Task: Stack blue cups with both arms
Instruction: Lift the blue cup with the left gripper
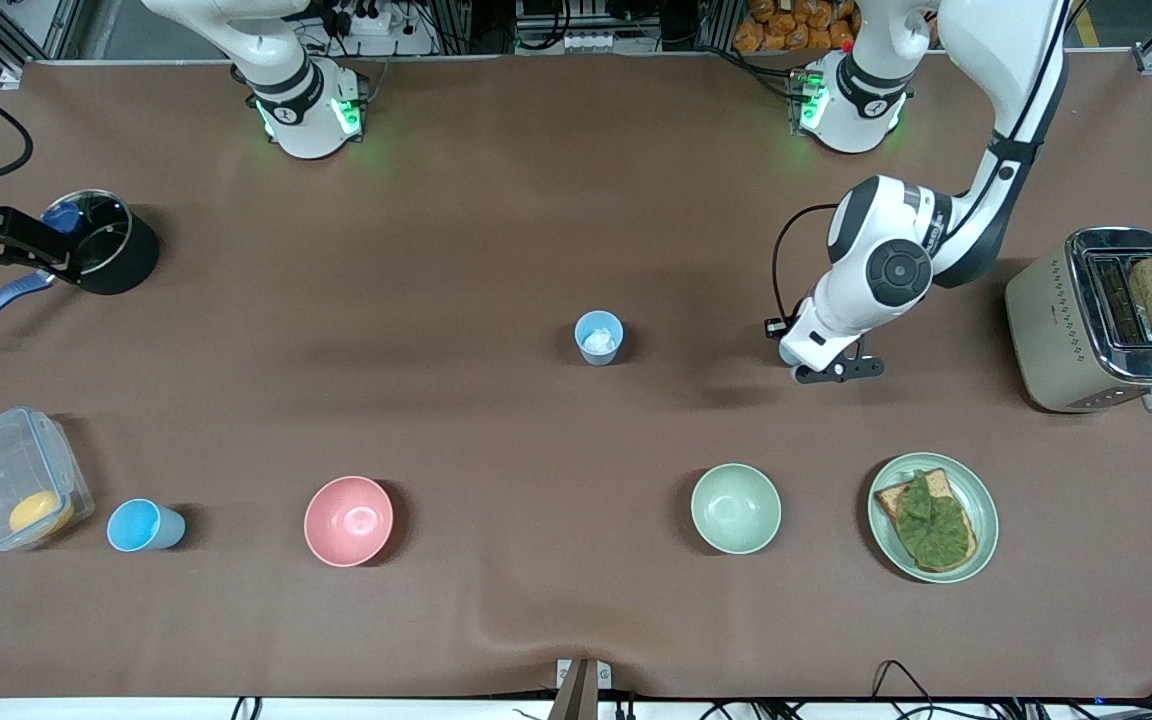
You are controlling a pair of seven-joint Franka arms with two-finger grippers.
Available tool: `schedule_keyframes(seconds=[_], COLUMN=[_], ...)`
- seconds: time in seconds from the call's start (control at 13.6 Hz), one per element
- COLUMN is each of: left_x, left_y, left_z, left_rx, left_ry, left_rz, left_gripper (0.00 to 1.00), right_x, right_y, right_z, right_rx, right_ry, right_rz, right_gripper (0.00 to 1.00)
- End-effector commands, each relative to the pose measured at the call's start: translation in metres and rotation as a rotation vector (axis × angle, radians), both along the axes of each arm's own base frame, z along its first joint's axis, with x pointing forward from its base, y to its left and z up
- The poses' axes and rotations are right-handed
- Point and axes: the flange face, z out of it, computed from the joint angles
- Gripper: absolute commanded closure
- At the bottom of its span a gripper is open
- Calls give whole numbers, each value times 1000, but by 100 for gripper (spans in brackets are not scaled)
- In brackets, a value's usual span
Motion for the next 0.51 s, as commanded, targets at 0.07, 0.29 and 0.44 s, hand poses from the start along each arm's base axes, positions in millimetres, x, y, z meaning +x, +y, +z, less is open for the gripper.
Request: schedule_keyframes(seconds=[0.07,0.29,0.44], left_x=[0,3,-3], left_y=[-16,-52,-84], left_z=[75,128,148], left_rx=[1,-4,-21], left_ry=[-18,-24,-55], left_rz=[6,-5,-56], left_gripper=[100,100,100], right_x=[0,-1,-1], right_y=[-1,1,1], right_z=[4,5,5], right_rx=[-21,-21,-20], right_ry=[-6,-1,-1], right_rz=[9,7,12], right_gripper=[0,0,0])
